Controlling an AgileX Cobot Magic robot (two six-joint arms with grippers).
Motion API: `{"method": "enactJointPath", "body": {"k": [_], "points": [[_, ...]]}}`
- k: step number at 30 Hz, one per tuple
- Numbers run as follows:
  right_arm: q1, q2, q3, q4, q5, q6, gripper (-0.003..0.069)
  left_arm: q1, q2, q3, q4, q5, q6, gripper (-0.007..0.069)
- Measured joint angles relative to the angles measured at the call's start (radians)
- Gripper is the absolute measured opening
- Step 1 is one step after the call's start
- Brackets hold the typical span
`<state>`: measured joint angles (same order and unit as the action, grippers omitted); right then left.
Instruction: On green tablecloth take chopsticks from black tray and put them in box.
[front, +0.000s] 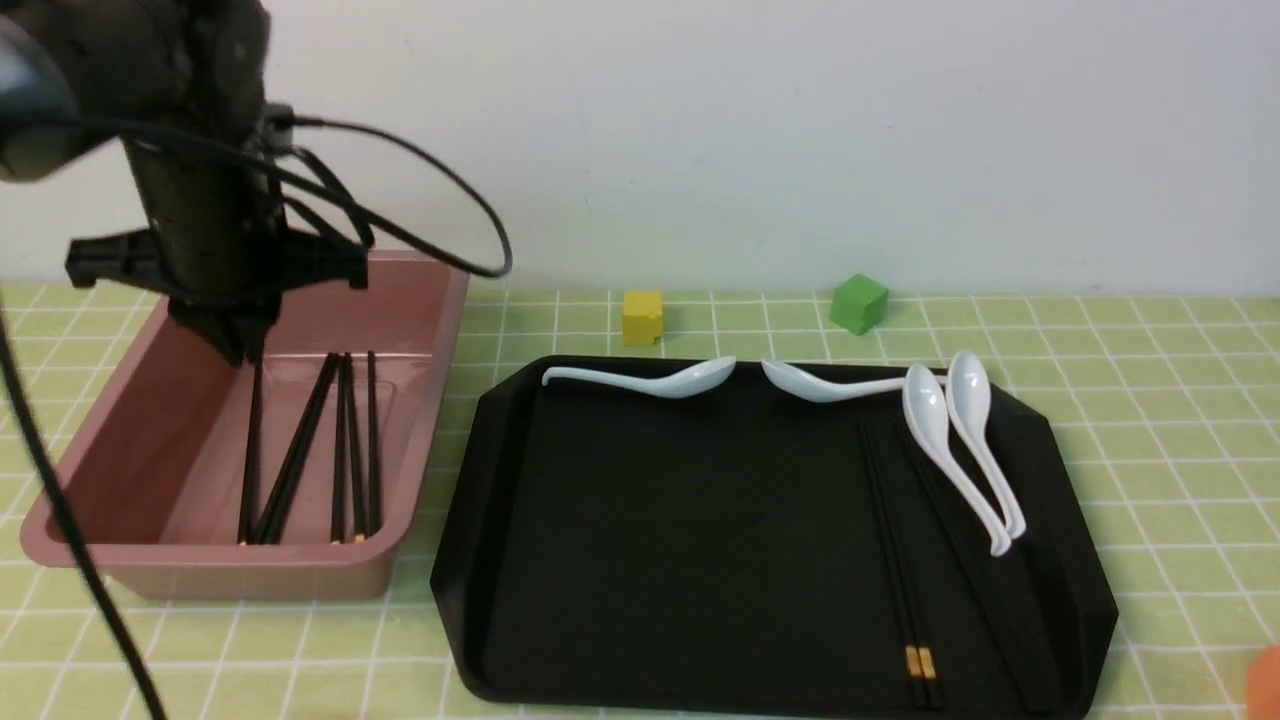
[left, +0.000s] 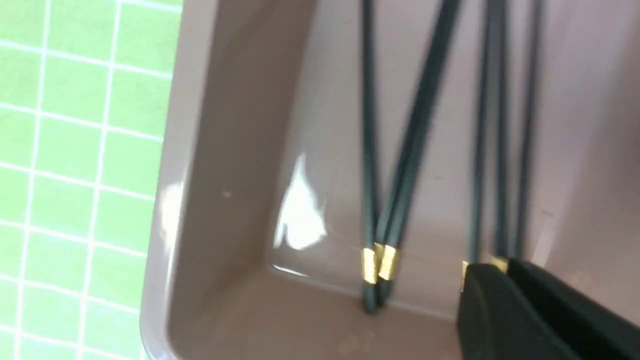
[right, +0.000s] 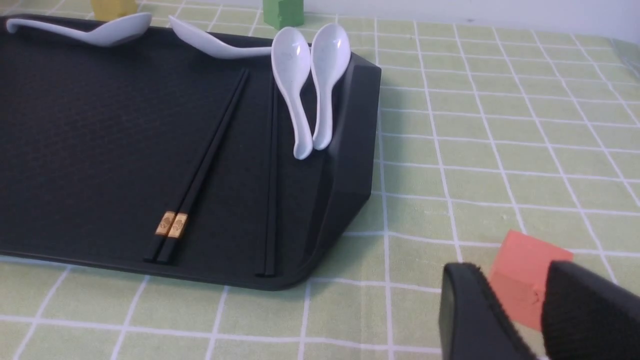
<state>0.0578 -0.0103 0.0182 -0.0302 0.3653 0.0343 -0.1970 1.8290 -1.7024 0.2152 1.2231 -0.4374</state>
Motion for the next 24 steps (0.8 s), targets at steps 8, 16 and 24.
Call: {"method": "enactJointPath", "body": {"k": [8, 16, 24], "points": [[0.000, 0.000, 0.000, 0.000, 0.000, 0.000, 0.0240, 0.000, -0.340, 0.289, -0.098, -0.012, 0.099, -0.0013], [0.000, 0.000, 0.000, 0.000, 0.000, 0.000, 0.0240, 0.000, -0.800, 0.817, -0.260, -0.434, 0.121, -0.0013], [0.000, 0.000, 0.000, 0.000, 0.000, 0.000, 0.0240, 0.000, -1.086, 1.270, -0.467, -0.863, 0.152, -0.0013]]}}
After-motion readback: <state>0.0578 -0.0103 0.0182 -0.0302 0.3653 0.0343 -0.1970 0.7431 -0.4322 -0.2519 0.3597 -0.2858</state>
